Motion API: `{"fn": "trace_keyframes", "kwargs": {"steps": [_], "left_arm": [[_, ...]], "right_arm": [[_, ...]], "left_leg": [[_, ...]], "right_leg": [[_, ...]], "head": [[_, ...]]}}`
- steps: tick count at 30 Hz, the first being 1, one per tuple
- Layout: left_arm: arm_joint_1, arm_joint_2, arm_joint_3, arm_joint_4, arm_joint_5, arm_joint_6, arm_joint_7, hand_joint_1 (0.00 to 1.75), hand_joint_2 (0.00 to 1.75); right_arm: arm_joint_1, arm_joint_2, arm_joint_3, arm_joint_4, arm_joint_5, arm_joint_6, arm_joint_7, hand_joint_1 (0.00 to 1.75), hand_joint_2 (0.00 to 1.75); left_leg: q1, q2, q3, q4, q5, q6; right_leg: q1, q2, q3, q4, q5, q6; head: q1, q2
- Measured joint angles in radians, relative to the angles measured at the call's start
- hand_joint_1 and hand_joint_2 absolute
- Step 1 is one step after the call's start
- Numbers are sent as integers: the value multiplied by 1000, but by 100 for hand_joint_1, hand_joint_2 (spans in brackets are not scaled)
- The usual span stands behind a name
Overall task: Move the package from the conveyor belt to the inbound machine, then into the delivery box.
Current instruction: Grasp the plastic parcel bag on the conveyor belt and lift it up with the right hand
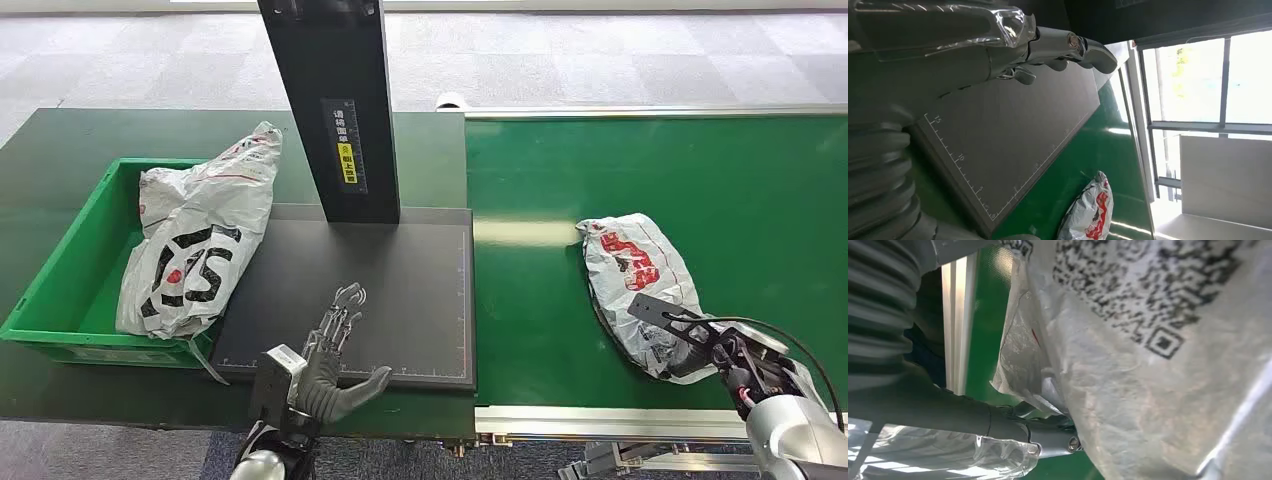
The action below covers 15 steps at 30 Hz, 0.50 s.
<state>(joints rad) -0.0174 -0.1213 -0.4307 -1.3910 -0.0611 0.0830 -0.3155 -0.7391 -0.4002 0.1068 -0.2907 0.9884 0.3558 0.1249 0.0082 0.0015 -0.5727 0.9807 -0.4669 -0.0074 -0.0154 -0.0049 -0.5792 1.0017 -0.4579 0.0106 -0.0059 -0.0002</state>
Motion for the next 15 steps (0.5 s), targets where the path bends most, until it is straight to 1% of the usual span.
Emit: {"fn": "trace_keyframes", "kwargs": {"steps": [9, 11, 15], "left_arm": [[14, 0, 1, -22, -3, -1, 3, 0, 175], [16, 0, 2, -24, -4, -1, 3, 0, 175], [24, 0, 3, -36, -10, -1, 4, 0, 175]], "right_arm": [[-16, -11, 0, 0, 0, 8, -17, 175, 175], [-16, -11, 0, 0, -4, 8, -36, 175, 175], [-16, -5, 0, 0, -16, -6, -104, 175, 175]], "left_leg": [[0, 0, 1, 0, 0, 0], [0, 0, 1, 0, 0, 0], [0, 0, 0, 0, 0, 0]], "right_leg": [[0, 0, 1, 0, 0, 0], [0, 0, 1, 0, 0, 0], [0, 0, 1, 0, 0, 0]], "head": [[0, 0], [0, 0], [0, 0]]}}
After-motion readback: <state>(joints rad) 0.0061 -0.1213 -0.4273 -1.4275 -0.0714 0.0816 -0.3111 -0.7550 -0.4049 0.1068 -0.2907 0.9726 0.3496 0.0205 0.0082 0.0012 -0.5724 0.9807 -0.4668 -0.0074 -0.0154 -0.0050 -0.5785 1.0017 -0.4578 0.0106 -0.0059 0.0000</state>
